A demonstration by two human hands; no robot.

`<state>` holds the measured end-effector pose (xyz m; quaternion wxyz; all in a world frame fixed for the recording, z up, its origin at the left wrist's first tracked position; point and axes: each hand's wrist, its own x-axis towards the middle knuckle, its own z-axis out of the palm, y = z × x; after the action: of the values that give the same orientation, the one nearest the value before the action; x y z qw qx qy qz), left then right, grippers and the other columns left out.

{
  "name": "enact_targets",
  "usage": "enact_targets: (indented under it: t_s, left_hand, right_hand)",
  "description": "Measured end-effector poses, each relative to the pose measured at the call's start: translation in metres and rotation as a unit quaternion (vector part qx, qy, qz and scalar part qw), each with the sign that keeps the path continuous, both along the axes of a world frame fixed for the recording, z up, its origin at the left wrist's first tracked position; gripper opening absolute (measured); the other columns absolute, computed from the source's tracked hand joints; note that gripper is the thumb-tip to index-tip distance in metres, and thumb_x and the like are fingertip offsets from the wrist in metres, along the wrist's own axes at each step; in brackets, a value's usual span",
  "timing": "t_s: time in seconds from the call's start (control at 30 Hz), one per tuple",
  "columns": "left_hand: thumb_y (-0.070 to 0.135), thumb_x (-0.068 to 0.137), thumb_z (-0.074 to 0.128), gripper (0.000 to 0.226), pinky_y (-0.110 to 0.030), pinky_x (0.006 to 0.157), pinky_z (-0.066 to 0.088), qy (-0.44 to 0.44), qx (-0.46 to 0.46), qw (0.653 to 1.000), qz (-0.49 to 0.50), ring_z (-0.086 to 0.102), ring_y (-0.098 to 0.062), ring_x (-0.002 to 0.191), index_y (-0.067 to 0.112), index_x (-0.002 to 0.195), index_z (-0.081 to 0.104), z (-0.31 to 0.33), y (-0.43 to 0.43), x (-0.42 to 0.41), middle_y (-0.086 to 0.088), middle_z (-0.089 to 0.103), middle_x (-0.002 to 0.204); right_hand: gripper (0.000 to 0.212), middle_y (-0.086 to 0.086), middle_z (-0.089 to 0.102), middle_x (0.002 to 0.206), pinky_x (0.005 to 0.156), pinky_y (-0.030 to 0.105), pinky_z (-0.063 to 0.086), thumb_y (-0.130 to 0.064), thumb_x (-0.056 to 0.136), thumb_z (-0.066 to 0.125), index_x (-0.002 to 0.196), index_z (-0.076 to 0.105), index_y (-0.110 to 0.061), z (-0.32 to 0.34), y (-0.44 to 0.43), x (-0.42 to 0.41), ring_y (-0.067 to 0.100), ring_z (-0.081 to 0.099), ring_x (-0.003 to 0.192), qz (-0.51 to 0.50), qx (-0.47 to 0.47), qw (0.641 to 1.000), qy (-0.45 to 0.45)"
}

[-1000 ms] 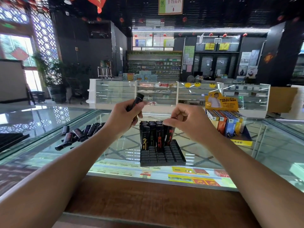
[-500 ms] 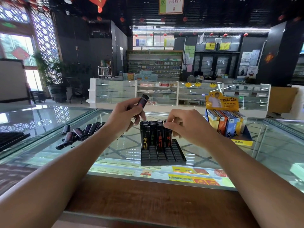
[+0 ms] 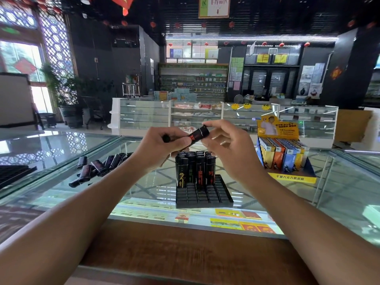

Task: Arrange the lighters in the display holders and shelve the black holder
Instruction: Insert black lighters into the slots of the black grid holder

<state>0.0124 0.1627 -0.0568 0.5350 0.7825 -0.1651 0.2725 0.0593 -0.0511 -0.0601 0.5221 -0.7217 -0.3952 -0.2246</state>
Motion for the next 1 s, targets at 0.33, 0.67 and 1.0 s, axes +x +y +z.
enact_targets:
  t_s: [0.33,0.67,1.0]
  left_hand:
    - [0.034,0.096,0.065,0.035,-0.021,0.039,0.022,0.059,0.002,0.997,-0.053,0.033,-0.017,0.045,0.003,0.110,0.075,-0.001,0.006,0.004,-0.019,0.059,0.065]
    - [-0.005,0.083,0.035,0.037,-0.023,0.048,0.023,0.068,-0.161,0.985,0.001,0.035,-0.019,0.052,0.008,0.110,0.058,-0.001,0.019,0.017,-0.010,0.052,0.071]
    - [-0.005,0.103,0.052,0.028,-0.027,0.065,0.056,0.011,-0.090,0.996,0.001,0.072,-0.025,0.073,-0.005,0.130,0.057,-0.008,0.022,0.019,-0.024,0.075,0.106]
  right_hand:
    - [0.009,0.002,0.071,0.105,0.068,0.034,0.065,-0.010,0.099,0.070,0.107,0.074,-0.013,0.005,-0.004,0.000,0.011,0.069,0.091,0.038,0.031,0.998,0.025]
    - [0.018,-0.010,0.071,0.102,0.082,0.043,0.056,-0.029,0.101,0.068,0.115,0.079,-0.022,-0.005,-0.010,0.014,0.008,0.066,0.090,-0.021,-0.155,0.981,-0.117]
    - [0.018,-0.019,0.066,0.096,0.076,0.045,0.055,-0.040,0.093,0.076,0.105,0.082,-0.028,-0.002,-0.012,0.014,0.007,0.066,0.084,-0.017,-0.218,0.966,-0.137]
